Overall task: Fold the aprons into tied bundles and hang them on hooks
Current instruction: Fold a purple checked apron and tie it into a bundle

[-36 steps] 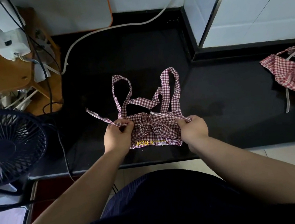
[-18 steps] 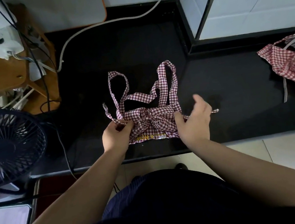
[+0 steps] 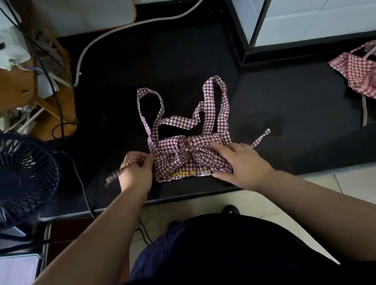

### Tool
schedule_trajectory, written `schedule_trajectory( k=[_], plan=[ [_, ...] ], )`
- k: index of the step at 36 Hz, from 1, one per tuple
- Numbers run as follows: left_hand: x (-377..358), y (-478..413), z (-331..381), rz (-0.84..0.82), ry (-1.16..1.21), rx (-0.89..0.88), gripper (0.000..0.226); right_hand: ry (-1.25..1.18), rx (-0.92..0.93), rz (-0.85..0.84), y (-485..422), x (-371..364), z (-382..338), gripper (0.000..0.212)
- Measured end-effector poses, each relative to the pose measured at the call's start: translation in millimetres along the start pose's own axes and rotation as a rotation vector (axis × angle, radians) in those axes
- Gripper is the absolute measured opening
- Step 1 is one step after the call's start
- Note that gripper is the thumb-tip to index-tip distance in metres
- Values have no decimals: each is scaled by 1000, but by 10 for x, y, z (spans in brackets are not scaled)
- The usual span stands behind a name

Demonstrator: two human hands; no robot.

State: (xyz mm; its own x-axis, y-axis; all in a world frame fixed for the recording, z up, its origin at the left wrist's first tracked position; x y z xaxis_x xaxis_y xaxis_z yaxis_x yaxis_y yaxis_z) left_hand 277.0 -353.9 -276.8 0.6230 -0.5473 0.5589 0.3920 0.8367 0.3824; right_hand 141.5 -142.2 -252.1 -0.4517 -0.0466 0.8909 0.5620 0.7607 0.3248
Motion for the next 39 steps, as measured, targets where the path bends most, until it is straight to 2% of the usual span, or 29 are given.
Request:
schedule_trajectory(
  k=[2, 4, 9, 13, 18, 24, 29, 33, 35, 37, 38, 39],
  plan=[
    [3, 13, -9, 8, -32, 1, 26, 89, -2, 61, 22, 0, 7, 68],
    [0, 21, -23, 15, -38, -1, 32, 73, -13, 98, 58, -15, 23, 67],
    [-39, 36, -27, 12, -40, -19, 16, -347, -148, -33, 61, -49, 69, 69],
    [-53, 58, 1, 27, -11, -18, 16, -516, -167, -35, 21, 8, 22, 66],
    [-49, 73, 11, 41, -27, -44, 18, -335, -103, -42, 39, 26, 38, 66],
    [-56, 53, 11, 41, -78, -72, 21, -21, -9, -255, 42, -51, 25, 99],
    [-40, 43, -66, 48, -68, -37, 27, 78, 7, -198, -22, -34, 22, 85],
    [73, 34, -227, 250, 287, 216, 34, 96, 16, -179, -34, -37, 62, 83],
    [167, 51, -229, 387, 349, 261, 47, 87, 23, -173, -42, -38, 75, 83],
    [244, 85, -157, 499, 265, 166, 61, 83, 35, -159, -61, -35, 77, 83],
    [257, 113, -92, 526, 199, 36, 62, 86, 40, -152, -65, -33, 79, 83],
    [264, 167, 19, 528, 105, -180, 60, 92, 48, -142, -74, -31, 74, 82]
  ],
)
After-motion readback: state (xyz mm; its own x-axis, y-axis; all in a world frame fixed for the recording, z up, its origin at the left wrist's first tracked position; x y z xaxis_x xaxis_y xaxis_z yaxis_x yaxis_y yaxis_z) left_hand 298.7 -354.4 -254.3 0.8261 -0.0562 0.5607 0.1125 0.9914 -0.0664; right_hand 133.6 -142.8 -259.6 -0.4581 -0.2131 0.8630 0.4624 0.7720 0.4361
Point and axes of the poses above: each hand's wrist, its own y-axis away from the middle knuckle, its own x-axis out of the back of the hand, z = x × y, the point moved 3 cm from there along -y, towards the middle knuckle, and after that the axes turned 2 degrees about z, right-handed, at the moved point
